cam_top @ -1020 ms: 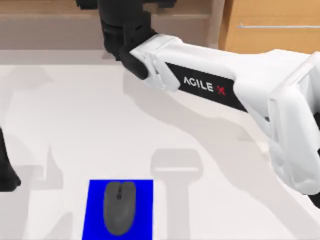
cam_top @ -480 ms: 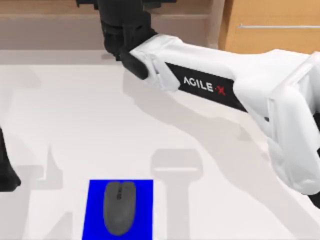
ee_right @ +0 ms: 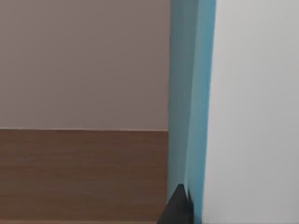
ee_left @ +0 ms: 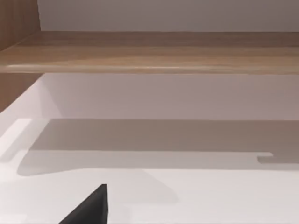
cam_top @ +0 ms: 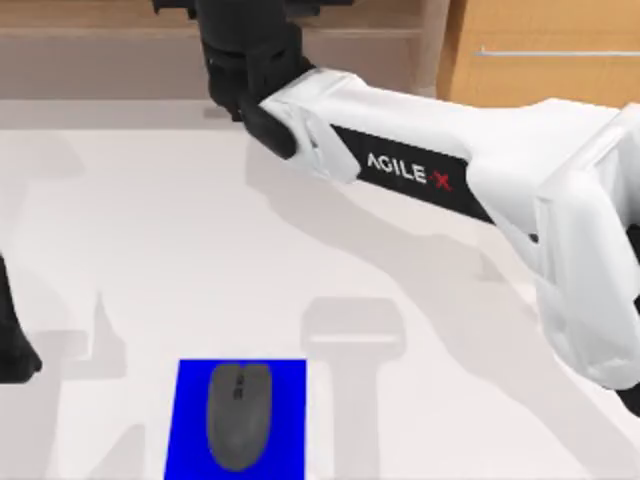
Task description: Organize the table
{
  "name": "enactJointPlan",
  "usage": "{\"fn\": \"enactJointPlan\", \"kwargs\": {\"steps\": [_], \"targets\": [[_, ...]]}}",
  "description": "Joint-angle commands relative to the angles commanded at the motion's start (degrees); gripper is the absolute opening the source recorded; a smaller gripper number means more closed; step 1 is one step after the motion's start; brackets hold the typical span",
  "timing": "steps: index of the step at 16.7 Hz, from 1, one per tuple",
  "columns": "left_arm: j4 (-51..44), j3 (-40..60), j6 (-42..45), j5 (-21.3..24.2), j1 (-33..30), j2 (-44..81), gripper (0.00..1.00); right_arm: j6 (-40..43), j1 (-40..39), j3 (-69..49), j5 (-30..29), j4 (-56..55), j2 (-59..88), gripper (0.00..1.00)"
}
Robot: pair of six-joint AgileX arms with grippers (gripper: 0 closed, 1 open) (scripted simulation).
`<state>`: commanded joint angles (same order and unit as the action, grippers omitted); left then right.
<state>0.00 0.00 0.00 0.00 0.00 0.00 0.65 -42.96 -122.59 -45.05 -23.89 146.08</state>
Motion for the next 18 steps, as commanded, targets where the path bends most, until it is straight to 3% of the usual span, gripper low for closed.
{"fn": "enactJointPlan", "kwargs": {"steps": [6,18], "targets": [[0.0,0.0,0.0,0.0,0.0,0.0,1.00,-0.1,-0.2,0.2,0.0,0.0,-0.2,0.00],[0.0,0.0,0.0,0.0,0.0,0.0,1.00,-0.2,-3.3,12.3,-3.0,-3.5,-8.7,0.00]]}}
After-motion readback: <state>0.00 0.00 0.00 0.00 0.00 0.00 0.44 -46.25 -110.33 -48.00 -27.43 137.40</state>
